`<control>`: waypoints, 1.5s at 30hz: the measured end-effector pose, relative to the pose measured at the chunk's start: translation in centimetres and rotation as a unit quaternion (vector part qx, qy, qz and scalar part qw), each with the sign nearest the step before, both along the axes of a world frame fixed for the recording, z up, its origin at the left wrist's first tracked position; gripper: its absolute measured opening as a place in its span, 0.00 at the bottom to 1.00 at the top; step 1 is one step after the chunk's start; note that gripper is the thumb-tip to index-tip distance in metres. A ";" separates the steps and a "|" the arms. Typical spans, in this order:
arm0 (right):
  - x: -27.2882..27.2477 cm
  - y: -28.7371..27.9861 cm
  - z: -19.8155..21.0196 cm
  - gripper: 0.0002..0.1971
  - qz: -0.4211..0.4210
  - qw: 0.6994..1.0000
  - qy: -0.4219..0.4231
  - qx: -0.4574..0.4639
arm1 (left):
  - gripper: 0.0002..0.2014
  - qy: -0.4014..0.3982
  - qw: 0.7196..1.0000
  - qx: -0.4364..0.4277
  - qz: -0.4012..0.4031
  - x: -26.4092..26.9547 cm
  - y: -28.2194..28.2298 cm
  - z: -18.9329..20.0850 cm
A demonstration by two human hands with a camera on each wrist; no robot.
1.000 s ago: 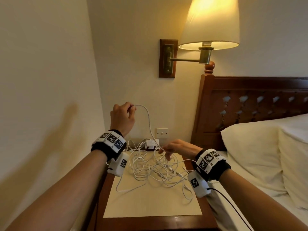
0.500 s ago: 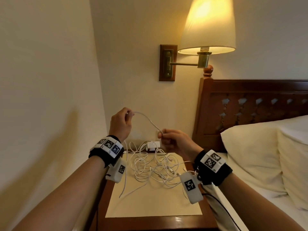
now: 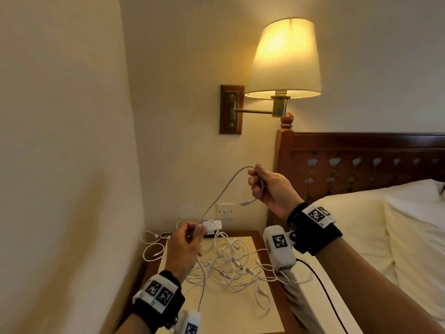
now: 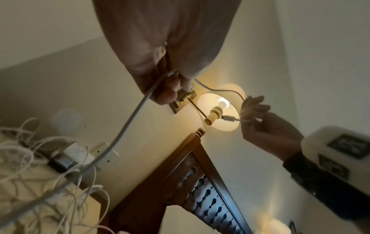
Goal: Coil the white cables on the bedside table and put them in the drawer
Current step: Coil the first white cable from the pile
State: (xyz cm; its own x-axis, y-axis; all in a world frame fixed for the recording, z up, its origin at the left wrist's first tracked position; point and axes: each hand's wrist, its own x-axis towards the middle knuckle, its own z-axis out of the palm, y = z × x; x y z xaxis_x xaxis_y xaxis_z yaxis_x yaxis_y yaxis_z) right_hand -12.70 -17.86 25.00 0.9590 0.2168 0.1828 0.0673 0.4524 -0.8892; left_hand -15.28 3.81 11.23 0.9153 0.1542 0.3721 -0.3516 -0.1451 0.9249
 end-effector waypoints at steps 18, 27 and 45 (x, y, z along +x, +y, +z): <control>-2.0 1.7 0.4 0.16 -0.002 0.970 -0.102 -0.219 | 0.17 -0.357 0.813 0.449 0.098 -1.1 -2.4 10.8; -3.2 1.8 -0.2 0.17 0.140 0.973 -0.071 -0.167 | 0.16 -0.333 0.851 0.389 0.113 0.6 -1.7 12.5; -4.2 3.4 -2.3 0.16 0.135 0.990 -0.025 0.042 | 0.17 0.019 0.980 -0.039 -0.192 -0.1 -3.7 12.6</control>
State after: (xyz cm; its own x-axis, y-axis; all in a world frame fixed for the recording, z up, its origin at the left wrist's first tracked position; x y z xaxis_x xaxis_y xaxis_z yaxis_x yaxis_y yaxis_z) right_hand -16.92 -14.41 22.71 0.8569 0.4464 0.2577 -0.0229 0.5325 -0.8461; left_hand -15.36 0.15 23.80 0.9244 -0.1773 0.3378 -0.3318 0.0636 0.9412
